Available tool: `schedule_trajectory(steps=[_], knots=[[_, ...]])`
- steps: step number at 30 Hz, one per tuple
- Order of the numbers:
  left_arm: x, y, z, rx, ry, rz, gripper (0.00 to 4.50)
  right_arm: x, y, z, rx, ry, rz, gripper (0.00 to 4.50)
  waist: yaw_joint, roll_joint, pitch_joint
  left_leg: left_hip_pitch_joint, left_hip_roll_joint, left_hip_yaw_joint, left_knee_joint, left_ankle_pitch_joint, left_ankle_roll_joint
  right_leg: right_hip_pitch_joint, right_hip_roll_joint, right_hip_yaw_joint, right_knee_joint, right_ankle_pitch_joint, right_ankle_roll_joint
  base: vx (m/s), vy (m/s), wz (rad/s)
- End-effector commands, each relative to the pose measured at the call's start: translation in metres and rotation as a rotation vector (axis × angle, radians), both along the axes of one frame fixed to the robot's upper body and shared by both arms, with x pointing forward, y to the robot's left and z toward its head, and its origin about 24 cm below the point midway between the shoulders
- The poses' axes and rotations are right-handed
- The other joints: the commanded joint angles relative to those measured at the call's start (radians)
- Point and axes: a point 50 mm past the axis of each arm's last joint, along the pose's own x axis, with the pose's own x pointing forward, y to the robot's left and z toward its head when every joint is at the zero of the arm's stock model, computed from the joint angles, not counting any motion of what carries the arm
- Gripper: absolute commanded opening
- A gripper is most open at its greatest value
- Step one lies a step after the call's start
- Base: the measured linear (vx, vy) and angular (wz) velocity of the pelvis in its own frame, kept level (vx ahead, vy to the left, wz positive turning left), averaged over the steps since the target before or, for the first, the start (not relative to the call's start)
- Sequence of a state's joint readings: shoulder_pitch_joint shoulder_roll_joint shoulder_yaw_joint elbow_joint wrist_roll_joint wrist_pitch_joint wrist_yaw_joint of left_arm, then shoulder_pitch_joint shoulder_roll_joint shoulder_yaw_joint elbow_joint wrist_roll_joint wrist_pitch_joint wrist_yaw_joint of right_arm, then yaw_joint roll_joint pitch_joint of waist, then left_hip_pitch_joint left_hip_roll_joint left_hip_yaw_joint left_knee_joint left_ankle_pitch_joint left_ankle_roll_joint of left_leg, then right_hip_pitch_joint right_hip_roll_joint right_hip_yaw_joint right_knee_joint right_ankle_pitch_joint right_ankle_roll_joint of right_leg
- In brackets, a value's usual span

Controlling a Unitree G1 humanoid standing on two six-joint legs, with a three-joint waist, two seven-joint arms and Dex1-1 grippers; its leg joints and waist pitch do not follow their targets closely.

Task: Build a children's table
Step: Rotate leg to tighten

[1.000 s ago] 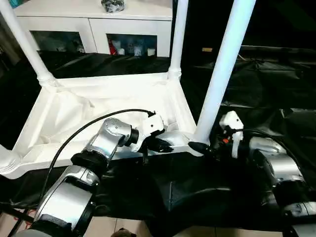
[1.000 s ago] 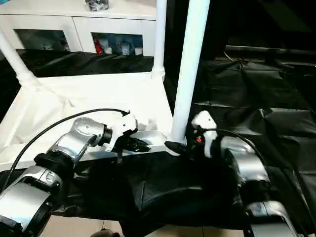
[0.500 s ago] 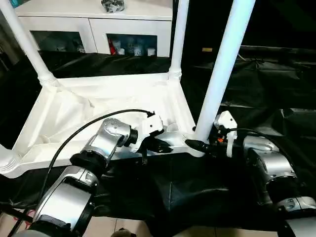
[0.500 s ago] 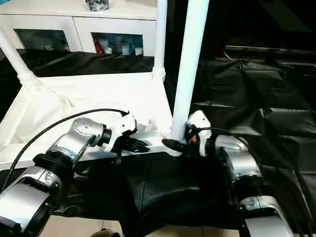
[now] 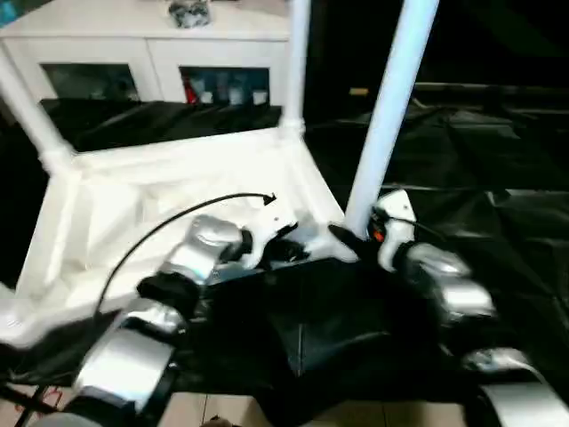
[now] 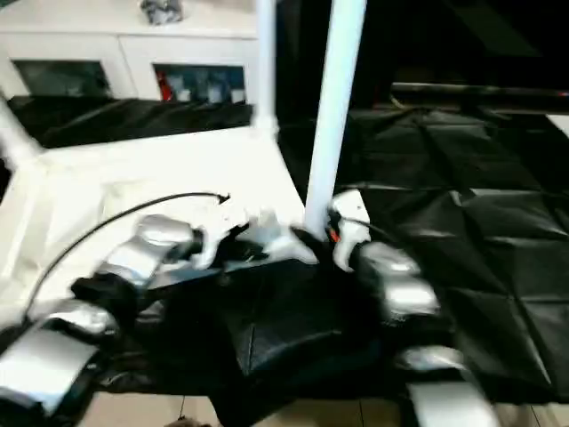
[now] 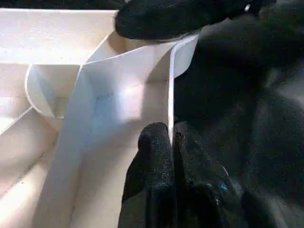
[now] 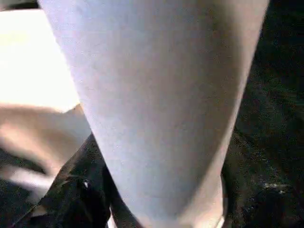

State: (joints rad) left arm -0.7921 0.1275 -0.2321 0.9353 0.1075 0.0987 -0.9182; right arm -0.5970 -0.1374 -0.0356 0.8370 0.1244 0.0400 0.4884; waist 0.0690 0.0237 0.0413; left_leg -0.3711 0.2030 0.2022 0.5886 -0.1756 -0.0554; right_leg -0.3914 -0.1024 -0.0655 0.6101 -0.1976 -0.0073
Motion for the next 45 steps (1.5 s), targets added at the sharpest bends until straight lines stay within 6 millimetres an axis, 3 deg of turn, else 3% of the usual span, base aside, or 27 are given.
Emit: schedule_trajectory(steps=[1,2,3,4,7,12,16,18,22,24,27,31,37,42,45], knots=[[0.000,-0.017,0.004,-0.053,-0.007,0.009,0.00,-0.014,0.013,-0.031,-0.050,0.147,-0.010,2.63,-0.003,-0.003,-0.047,0.021,0.025,-0.021,-0.082,-0.336,-0.016,0.029,-0.049,0.034,-0.094,-0.329,-0.199,0.000,0.000,0.00],[0.000,-0.019,0.004,-0.058,-0.009,0.010,0.00,-0.014,0.018,-0.032,-0.044,0.145,-0.004,2.63,-0.007,-0.004,-0.044,0.023,0.024,-0.022,-0.084,-0.365,-0.015,0.028,-0.049,0.034,-0.101,-0.375,-0.183,0.000,0.000,0.00],[-0.001,-0.023,0.004,-0.065,-0.008,0.000,0.00,-0.015,0.026,-0.031,-0.028,0.134,0.024,2.97,-0.010,-0.004,-0.045,0.027,0.024,-0.024,-0.085,-0.385,-0.014,0.025,-0.049,0.035,-0.105,-0.399,-0.173,0.000,0.000,0.00],[-0.004,-0.026,0.004,-0.070,0.000,-0.031,0.00,-0.016,0.038,-0.028,-0.008,0.114,0.096,3.18,-0.010,-0.005,-0.047,0.025,0.024,-0.024,-0.086,-0.380,-0.007,0.027,-0.050,0.036,-0.107,-0.396,-0.170,0.000,0.000,0.00],[-0.007,-0.025,0.002,-0.068,0.012,-0.069,0.00,-0.016,0.042,-0.025,-0.012,0.095,0.141,3.41,-0.011,-0.003,-0.050,0.018,0.026,-0.024,-0.087,-0.340,0.006,0.032,-0.049,0.037,-0.100,-0.325,-0.183,0.000,0.000,0.00],[-0.014,-0.015,0.000,-0.072,0.024,-0.173,0.00,-0.014,0.028,-0.015,-0.058,0.011,0.254,3.53,-0.010,-0.008,-0.055,0.011,0.027,-0.021,-0.082,-0.281,0.034,0.041,-0.050,0.036,-0.088,-0.231,-0.212,0.000,0.000,0.00],[-0.023,-0.001,0.002,-0.093,0.050,-0.299,0.00,-0.021,0.009,-0.004,-0.035,-0.009,0.475,3.53,-0.002,-0.008,-0.062,0.005,0.029,-0.013,-0.069,-0.184,0.095,0.049,-0.042,0.033,-0.065,-0.041,-0.269,0.000,0.000,0.00],[-0.024,0.003,0.002,-0.087,0.054,-0.316,0.00,-0.024,0.005,-0.003,-0.030,0.004,0.539,3.53,0.001,-0.007,-0.060,0.007,0.030,-0.012,-0.068,-0.171,0.112,0.048,-0.044,0.032,-0.064,-0.024,-0.281,0.000,0.000,0.00],[-0.024,0.014,0.004,-0.066,0.062,-0.351,0.00,-0.034,-0.008,0.000,-0.011,0.050,0.693,3.53,0.011,-0.009,-0.057,0.009,0.033,-0.012,-0.070,-0.204,0.104,0.048,-0.045,0.033,-0.072,-0.103,-0.273,0.000,0.000,0.00],[-0.025,0.018,0.006,-0.070,0.061,-0.368,0.00,-0.039,-0.013,0.001,0.005,0.081,0.769,3.53,0.018,-0.008,-0.054,0.014,0.036,-0.013,-0.074,-0.234,0.084,0.043,-0.046,0.035,-0.076,-0.159,-0.265,0.000,0.000,0.00],[-0.026,0.022,0.008,-0.068,0.066,-0.386,0.00,-0.042,-0.014,0.002,0.024,0.110,0.822,3.19,0.021,-0.008,-0.055,0.016,0.038,-0.014,-0.078,-0.241,0.064,0.040,-0.047,0.036,-0.074,-0.159,-0.265,0.000,0.000,0.00],[-0.026,0.025,0.008,-0.069,0.067,-0.393,0.00,-0.044,-0.012,0.004,0.054,0.123,0.852,2.80,0.024,-0.011,-0.055,0.014,0.037,-0.013,-0.077,-0.221,0.064,0.041,-0.047,0.037,-0.072,-0.142,-0.266,0.000,0.000,0.00],[-0.026,0.024,0.008,-0.082,0.069,-0.384,0.00,-0.048,-0.009,0.002,0.076,0.137,0.866,2.60,0.026,-0.011,-0.055,0.015,0.037,-0.013,-0.077,-0.216,0.058,0.040,-0.049,0.037,-0.073,-0.156,-0.259,0.000,0.000,0.00],[-0.022,0.016,0.006,-0.100,0.061,-0.312,0.00,-0.044,-0.005,-0.005,0.091,0.118,0.733,2.58,0.026,-0.009,-0.052,0.015,0.037,-0.013,-0.080,-0.236,0.045,0.037,-0.050,0.038,-0.078,-0.186,-0.251,0.000,0.000,0.00],[-0.015,0.007,0.007,-0.102,0.029,-0.238,0.00,-0.032,-0.002,-0.014,0.052,0.109,0.501,2.57,0.017,-0.006,-0.046,0.020,0.035,-0.016,-0.086,-0.298,0.015,0.033,-0.052,0.039,-0.091,-0.303,-0.223,0.000,0.000,0.00]])
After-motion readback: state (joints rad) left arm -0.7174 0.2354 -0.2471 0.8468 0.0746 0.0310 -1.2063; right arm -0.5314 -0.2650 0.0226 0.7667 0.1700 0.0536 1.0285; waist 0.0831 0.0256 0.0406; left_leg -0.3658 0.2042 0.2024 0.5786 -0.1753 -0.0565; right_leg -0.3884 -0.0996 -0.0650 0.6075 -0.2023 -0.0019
